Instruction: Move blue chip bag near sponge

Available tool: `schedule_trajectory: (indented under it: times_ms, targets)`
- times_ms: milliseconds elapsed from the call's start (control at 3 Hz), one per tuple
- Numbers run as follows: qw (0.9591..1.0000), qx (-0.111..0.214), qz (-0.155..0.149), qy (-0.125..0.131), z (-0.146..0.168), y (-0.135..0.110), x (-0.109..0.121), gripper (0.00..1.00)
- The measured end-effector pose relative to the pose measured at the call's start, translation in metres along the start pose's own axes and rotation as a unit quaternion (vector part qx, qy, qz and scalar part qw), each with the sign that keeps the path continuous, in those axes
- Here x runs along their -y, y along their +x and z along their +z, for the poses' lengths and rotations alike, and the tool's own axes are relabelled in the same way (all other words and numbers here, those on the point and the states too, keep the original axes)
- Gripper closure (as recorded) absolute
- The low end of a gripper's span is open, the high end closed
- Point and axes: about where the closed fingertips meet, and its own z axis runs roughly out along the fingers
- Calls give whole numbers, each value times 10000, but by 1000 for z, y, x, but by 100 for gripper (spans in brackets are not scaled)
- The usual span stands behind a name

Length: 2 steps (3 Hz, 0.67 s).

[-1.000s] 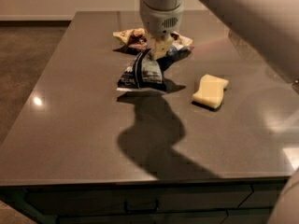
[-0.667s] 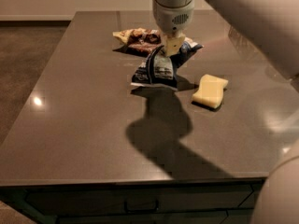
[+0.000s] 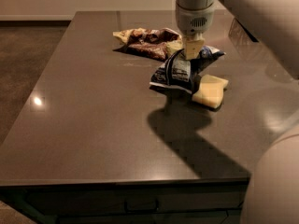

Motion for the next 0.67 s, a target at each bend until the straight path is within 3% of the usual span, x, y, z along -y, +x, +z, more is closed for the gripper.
schedule_trajectory:
  times_ms: [333,667]
  targets:
    - [9990,50,388,-213,4,12,-18,58]
    - [9992,116,377,-45,5,8,-8,35]
